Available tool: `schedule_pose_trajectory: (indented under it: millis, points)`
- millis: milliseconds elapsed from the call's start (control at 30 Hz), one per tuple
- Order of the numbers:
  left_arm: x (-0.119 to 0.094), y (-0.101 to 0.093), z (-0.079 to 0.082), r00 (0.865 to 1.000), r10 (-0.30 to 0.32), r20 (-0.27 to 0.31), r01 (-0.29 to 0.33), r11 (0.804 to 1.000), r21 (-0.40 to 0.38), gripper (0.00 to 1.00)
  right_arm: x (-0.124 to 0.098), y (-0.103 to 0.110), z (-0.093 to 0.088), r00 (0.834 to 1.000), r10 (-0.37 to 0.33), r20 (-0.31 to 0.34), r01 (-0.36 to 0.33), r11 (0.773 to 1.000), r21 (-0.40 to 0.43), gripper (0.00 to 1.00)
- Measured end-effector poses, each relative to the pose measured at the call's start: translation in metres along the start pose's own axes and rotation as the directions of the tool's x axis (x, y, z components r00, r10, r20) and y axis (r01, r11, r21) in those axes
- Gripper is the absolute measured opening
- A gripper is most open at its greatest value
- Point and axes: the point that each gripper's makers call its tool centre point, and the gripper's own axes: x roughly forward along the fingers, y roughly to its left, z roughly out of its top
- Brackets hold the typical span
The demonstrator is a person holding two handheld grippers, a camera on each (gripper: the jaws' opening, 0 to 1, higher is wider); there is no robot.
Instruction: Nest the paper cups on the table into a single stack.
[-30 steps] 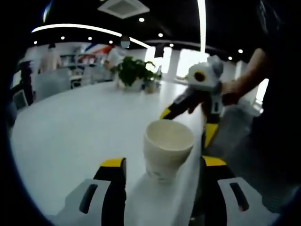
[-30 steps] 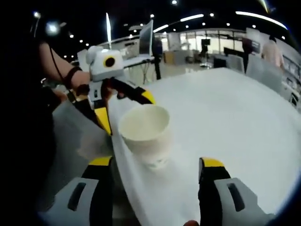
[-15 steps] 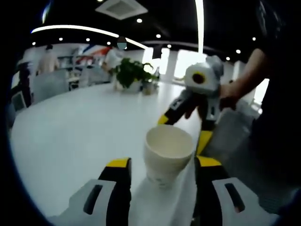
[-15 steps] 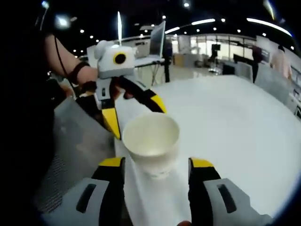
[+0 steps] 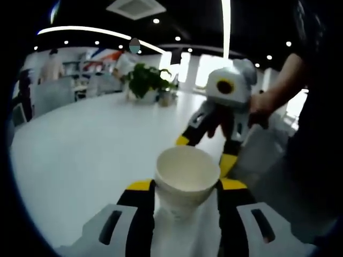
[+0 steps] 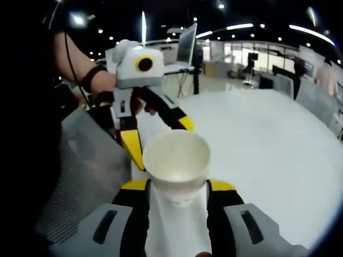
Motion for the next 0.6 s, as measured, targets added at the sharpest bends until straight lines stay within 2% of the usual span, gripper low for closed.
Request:
schedule_pose_trajectory:
  millis: [300,600]
  points:
    - [0.002,0.002,0.004,1.0,-0.003,0.008,0.003,1.0,0.0,0.43,-0.003,-0.004,0.001,1.0,-0.011,0.014,0.01,1.0,0.01,0.38]
    - [0.003,0.016,0.021,1.0,-0.005,0.016,0.004,0.999,0.038,0.43,-0.008,-0.021,0.014,0.999,-0.026,0.039,0.026,1.0,-0.004,0.38]
